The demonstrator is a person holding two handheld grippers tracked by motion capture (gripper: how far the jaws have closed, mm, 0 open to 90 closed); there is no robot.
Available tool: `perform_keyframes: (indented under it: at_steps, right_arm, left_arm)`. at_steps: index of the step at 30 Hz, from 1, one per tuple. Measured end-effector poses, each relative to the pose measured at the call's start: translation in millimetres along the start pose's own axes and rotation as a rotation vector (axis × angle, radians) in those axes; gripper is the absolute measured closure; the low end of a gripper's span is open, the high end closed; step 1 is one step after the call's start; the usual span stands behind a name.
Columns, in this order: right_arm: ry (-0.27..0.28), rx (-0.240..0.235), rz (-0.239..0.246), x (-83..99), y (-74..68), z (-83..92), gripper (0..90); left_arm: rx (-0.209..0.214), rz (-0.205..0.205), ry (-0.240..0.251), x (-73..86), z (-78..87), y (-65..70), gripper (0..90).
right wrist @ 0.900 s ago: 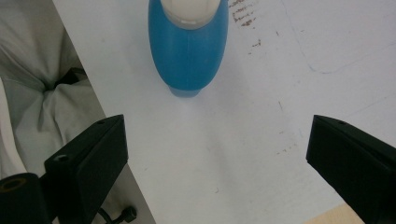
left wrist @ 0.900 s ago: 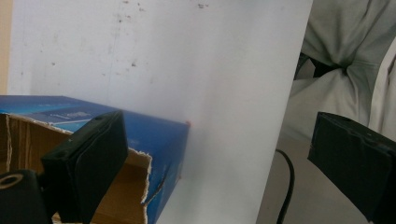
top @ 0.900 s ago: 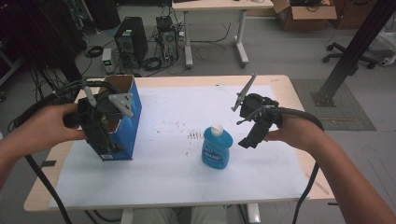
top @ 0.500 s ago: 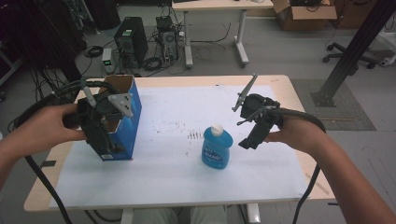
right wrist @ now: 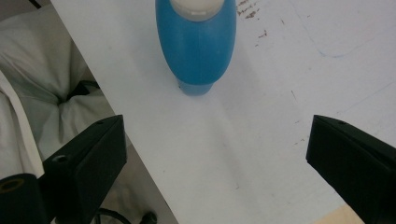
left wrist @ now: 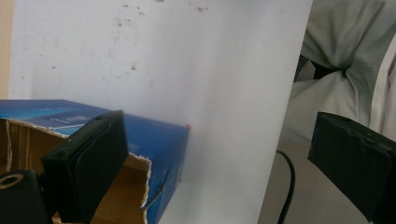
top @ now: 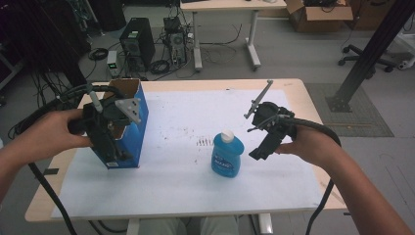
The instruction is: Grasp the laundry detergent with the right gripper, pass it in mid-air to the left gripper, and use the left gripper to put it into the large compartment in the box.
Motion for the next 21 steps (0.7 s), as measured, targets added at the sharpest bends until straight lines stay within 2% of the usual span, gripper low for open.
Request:
perform_keyframes:
  at_steps: [21]
  right_arm:
    - [0.082,-0.027,-0.047,10.3,0.6,-19.6,4.9]
  left_arm:
    - [0.004,0.01,0.009,0.0,-3.4,-5.5,5.1]
Point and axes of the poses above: each handheld gripper's, and its own axes: z roughly backward along the jaws, x roughly out of its underside, y roughly to its right, the point moved 4 cm from there along -z, roughly forward along the jaws
